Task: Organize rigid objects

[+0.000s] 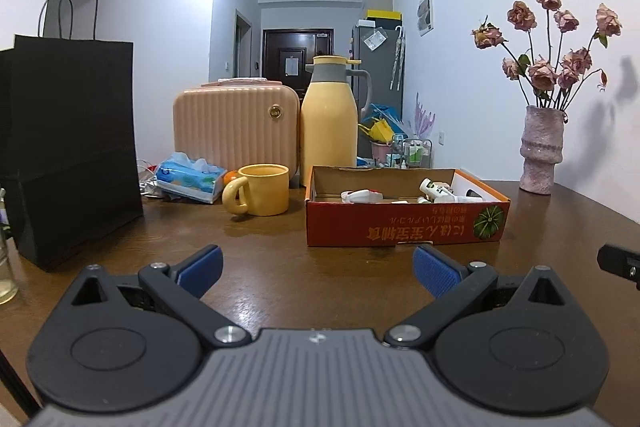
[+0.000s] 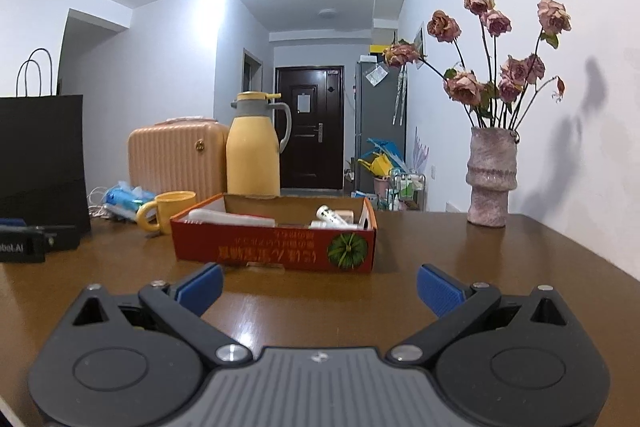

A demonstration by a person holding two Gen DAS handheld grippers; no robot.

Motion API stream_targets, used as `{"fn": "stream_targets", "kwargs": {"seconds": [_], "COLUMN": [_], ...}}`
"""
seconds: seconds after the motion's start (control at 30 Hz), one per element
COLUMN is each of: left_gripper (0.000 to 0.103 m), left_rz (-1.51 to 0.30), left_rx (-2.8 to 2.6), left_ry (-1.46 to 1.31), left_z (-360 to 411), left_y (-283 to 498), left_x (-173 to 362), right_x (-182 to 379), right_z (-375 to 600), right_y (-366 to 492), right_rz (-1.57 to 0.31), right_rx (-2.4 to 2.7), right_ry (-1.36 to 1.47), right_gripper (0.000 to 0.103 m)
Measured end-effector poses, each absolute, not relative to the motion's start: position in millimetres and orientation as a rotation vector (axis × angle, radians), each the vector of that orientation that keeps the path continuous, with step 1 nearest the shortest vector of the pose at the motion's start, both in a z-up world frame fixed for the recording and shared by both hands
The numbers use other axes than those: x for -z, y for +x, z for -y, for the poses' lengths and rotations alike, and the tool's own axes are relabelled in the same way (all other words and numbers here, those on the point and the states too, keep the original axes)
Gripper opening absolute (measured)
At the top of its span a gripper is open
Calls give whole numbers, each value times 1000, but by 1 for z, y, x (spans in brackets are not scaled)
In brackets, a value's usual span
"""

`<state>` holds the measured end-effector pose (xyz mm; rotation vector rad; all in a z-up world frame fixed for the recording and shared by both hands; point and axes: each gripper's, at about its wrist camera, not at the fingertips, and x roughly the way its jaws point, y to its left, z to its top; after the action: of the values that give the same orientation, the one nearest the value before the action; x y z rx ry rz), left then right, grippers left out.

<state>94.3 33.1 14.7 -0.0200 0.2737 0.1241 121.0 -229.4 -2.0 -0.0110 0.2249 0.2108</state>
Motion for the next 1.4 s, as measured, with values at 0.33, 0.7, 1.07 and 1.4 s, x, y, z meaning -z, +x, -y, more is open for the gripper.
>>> {"fn": "stream_targets", "kwargs": {"seconds": [0.33,0.7,1.07,1.4], "left_gripper": [103,103,103,103], "left_rz": [-251,-236,-237,-236], "left_rx": [-116,-113,-111,-111], "left_ry": [-3,1,-1,-2], "left_z": [-31,-30,-30,-31], "left_y": [73,67,67,67], "left_x": [-17,-17,-17,-17], "right_x": [3,0,0,0], "right_z": [232,229,228,228], "right_y": [95,91,90,91], "right_rz": [-216,-204,-208,-208], "right_rx": [-208,-211,-208,-209], "right_ry": [-2,-5,-3,-5], "right_gripper": [103,103,103,103]}}
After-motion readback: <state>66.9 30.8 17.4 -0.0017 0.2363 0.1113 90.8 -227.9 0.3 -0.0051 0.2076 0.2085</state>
